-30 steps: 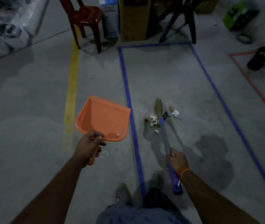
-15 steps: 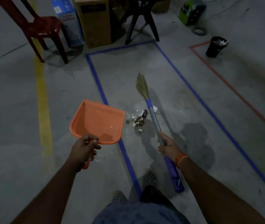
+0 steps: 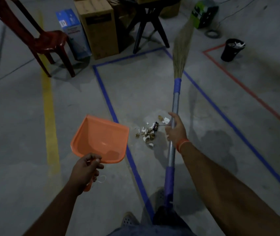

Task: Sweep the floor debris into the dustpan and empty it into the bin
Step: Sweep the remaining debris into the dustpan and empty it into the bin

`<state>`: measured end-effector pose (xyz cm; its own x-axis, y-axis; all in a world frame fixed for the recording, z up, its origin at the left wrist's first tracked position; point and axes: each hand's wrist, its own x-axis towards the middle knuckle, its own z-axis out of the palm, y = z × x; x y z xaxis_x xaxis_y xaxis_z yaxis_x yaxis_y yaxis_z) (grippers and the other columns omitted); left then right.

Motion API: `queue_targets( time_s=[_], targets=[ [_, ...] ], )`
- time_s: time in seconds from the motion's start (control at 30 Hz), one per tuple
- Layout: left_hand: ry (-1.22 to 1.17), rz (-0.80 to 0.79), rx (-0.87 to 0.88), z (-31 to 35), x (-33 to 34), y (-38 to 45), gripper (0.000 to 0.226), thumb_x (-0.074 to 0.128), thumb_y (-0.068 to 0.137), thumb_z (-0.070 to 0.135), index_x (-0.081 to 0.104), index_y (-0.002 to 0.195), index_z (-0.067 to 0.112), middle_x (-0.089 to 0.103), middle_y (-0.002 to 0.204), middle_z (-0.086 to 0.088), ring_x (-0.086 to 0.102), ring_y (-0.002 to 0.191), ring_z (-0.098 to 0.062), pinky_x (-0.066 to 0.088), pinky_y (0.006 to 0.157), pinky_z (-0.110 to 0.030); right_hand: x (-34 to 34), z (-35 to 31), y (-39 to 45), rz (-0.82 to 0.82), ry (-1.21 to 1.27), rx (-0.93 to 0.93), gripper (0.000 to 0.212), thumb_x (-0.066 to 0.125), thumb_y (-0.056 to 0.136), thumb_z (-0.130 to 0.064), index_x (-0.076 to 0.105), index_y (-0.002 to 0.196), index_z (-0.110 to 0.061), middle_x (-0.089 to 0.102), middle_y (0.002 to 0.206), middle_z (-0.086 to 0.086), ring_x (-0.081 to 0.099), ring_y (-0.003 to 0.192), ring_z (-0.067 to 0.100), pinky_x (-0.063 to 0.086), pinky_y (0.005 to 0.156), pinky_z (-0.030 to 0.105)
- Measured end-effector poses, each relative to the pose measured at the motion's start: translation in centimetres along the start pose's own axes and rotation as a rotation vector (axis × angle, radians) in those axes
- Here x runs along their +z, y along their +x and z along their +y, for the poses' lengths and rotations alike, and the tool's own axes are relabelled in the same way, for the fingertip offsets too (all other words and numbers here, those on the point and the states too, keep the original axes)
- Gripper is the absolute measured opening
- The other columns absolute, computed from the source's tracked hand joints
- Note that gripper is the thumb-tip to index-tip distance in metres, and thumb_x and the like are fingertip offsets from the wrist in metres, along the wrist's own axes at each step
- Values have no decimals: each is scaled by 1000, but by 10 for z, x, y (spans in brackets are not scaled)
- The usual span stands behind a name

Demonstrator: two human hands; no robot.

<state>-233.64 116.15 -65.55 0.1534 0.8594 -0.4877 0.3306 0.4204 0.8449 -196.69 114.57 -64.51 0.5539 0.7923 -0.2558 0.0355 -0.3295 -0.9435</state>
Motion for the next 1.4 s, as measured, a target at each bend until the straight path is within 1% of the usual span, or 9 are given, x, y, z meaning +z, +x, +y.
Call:
queue_targets(
  time_s=[0.17, 0.37, 0.63, 0.77, 0.87, 1.17, 1.27, 1.33, 1.4],
  targets=[
    [2, 9, 19, 13, 13, 8, 11, 56, 104, 7, 66, 108, 6, 70, 88, -27, 51, 56, -22, 40, 49, -30, -39, -10, 18, 24, 19, -70, 57, 55, 77, 9, 61, 110, -37, 57, 85, 9, 54, 62, 26, 47, 50, 31],
    [-2, 55, -38, 14, 38, 19, 10, 56, 104, 6, 65, 107, 4, 69, 85, -27, 49, 55, -22, 38, 48, -28, -78, -30, 62, -33, 123, -88, 45, 64, 80, 5, 58, 114, -24, 56, 114, 8, 67, 81, 28, 56, 59, 34],
    [-27, 49, -42, 36, 91, 35, 9, 55, 104, 5, 63, 107, 1, 68, 83, -26, 46, 55, -21, 36, 46, -25, -114, -31, 119, -79, -34, -151, 7, 53, 96, -14, 47, 101, -15, 53, 78, 12, 53, 61, 26, 51, 57, 37],
    [-16, 80, -34, 41, 107, 43, 9, 56, 104, 7, 64, 105, 5, 69, 89, -30, 49, 55, -23, 39, 47, -28, -128, -15, 129, -222, -80, -84, 40, 52, 90, 1, 46, 115, -30, 56, 111, 4, 68, 86, 25, 59, 68, 39],
    [1, 72, -51, 43, 119, 50, 9, 56, 104, 8, 64, 105, 6, 69, 89, -27, 51, 56, -23, 41, 48, -30, -127, -12, 142, -202, -92, 8, 57, 47, 82, 6, 52, 118, -39, 54, 110, 5, 60, 73, 26, 54, 56, 35],
    [31, 3, -67, 36, 142, 85, 10, 55, 104, 9, 64, 107, 6, 69, 87, -24, 51, 57, -23, 41, 49, -30, -137, 30, 146, -225, -62, 82, 17, 50, 98, -19, 55, 113, -26, 54, 69, 15, 52, 53, 27, 48, 52, 34],
    [30, -8, -84, 26, 145, 105, 9, 55, 104, 10, 64, 106, 7, 69, 87, -25, 51, 59, -23, 40, 50, -29, -140, 43, 149, -248, -54, 133, 43, 48, 98, -11, 48, 127, -43, 64, 101, 9, 69, 72, 36, 56, 64, 42],
    [30, -20, -96, 16, 148, 122, 9, 55, 104, 10, 64, 104, 9, 69, 87, -25, 50, 58, -23, 40, 49, -29, -141, 52, 153, -250, -93, 174, 66, 52, 93, 0, 41, 133, -52, 50, 129, -1, 72, 86, 34, 59, 69, 41],
    [40, -32, -106, 5, 153, 138, 10, 55, 104, 11, 65, 103, 11, 69, 86, -25, 51, 57, -23, 40, 49, -29, -140, 65, 160, -224, -129, 207, 73, 54, 86, 7, 46, 131, -49, 48, 128, 3, 69, 86, 35, 58, 63, 37]
  ],
)
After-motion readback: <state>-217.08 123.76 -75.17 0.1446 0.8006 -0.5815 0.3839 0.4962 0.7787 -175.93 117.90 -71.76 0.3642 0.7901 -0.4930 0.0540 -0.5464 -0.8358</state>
